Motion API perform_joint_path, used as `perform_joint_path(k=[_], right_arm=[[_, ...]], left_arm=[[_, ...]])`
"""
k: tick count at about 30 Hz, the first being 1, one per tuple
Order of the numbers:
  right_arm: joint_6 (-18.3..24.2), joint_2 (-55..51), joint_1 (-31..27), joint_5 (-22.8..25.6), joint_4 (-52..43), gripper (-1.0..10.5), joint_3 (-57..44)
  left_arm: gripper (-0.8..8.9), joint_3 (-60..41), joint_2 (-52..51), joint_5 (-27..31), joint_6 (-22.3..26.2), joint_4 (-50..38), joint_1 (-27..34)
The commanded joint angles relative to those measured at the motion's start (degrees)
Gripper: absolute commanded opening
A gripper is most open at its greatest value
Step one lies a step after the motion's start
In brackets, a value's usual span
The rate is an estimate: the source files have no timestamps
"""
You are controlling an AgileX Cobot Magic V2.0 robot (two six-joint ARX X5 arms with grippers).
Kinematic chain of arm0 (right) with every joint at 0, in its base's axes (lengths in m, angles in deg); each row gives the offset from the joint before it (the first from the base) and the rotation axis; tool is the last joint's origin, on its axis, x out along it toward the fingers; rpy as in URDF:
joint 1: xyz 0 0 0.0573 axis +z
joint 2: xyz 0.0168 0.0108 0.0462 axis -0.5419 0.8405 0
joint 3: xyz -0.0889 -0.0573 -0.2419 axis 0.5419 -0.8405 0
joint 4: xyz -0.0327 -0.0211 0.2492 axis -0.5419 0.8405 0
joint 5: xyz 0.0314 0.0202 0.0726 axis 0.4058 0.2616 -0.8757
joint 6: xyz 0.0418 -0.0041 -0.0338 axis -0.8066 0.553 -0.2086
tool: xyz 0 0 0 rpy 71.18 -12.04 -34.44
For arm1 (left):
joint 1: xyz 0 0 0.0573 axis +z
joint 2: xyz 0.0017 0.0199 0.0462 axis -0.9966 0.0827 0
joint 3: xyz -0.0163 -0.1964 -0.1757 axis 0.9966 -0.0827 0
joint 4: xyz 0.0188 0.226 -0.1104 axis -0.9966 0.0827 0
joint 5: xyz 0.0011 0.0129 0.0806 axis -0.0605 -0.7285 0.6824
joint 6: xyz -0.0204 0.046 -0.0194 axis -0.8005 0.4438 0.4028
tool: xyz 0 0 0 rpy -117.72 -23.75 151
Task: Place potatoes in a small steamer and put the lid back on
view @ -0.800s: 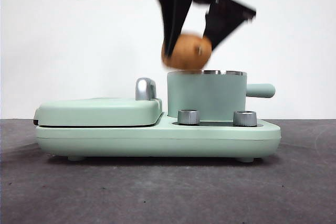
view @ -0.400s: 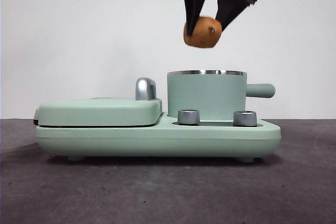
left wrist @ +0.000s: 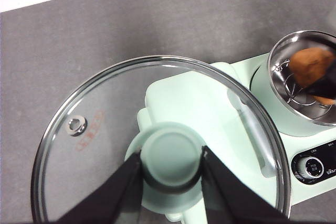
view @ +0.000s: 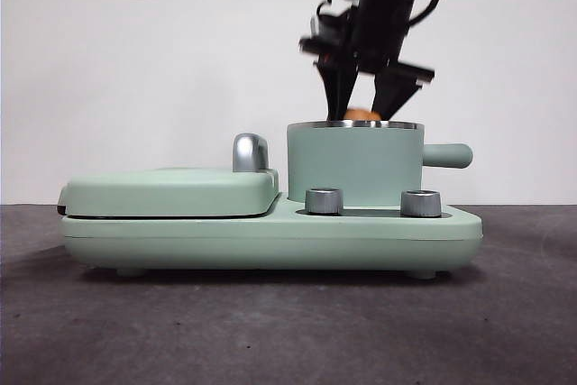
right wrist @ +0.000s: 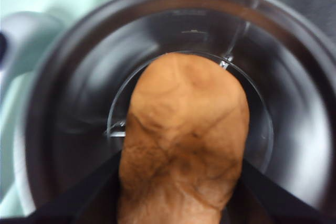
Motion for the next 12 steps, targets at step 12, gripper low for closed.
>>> perform_joint_path(k=[12], right_arm=[[0.9, 3.0, 0.5, -0.2, 1.3, 3.0, 1.7]], left_arm=[[0.23, 1.4, -0.2, -0.2, 0.1, -1.0, -0.2]])
